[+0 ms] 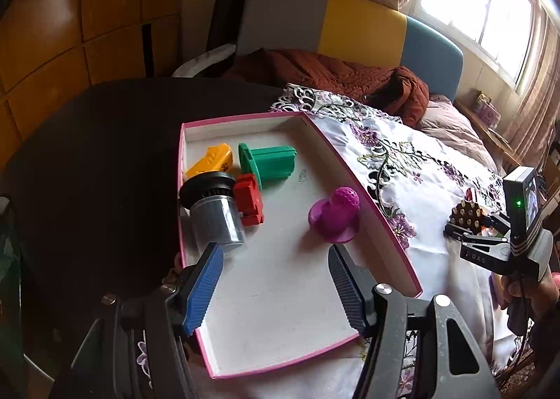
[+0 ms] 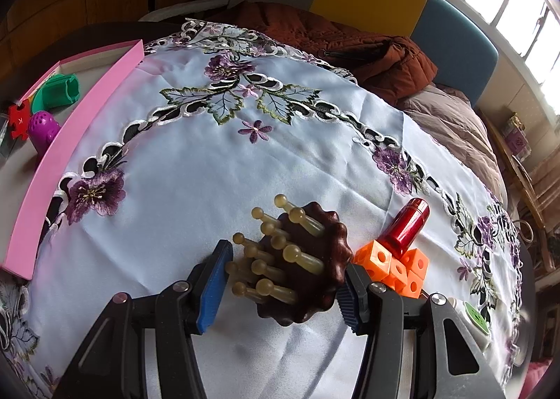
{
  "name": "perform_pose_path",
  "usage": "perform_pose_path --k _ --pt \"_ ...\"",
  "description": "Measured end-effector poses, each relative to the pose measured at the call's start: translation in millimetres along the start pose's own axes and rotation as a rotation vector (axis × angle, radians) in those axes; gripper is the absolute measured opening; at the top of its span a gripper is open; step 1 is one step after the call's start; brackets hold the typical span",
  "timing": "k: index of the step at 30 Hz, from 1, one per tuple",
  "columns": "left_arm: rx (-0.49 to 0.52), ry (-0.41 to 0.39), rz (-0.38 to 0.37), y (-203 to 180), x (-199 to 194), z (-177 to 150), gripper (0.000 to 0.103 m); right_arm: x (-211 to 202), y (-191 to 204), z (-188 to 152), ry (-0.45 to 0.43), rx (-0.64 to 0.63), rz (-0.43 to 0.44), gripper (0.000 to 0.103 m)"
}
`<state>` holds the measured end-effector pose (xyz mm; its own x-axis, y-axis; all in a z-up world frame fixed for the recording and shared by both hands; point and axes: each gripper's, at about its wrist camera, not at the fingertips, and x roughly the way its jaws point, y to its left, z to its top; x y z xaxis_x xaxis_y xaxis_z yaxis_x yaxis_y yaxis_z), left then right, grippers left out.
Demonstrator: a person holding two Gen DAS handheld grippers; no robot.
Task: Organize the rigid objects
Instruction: 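Carry the brown comb toy into the tray and open the right gripper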
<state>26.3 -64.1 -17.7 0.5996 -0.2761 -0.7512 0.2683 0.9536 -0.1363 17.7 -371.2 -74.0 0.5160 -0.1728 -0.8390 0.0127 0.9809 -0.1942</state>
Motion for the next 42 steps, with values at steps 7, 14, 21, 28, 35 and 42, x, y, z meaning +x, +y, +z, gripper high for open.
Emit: perform_pose_path --k 7,14,21,28,35,42 --pt "-0.016 0.004 0.005 14 -3 -3 0.063 -1 1 4 0.024 0.029 0.000 0.054" --pt "-0.082 0.005 0.021 42 -7 -7 0.063 -59 38 25 -0.127 0.012 0.122 0.054" --pt "-0.128 -0.008 0.020 58 -10 -6 0.063 -105 119 54 -0.225 -0.162 0.336 0.054" --pt "-0.152 -0.012 0.008 67 -13 -6 0.063 -61 193 73 -0.079 -0.278 0.404 0.054" --pt "-0.162 -0.014 0.010 74 -13 -10 0.063 -9 210 97 -0.040 -0.246 0.292 0.054" --pt "-0.177 -0.014 0.021 80 -12 -10 0.063 -2 214 101 -0.052 -0.233 0.278 0.054"
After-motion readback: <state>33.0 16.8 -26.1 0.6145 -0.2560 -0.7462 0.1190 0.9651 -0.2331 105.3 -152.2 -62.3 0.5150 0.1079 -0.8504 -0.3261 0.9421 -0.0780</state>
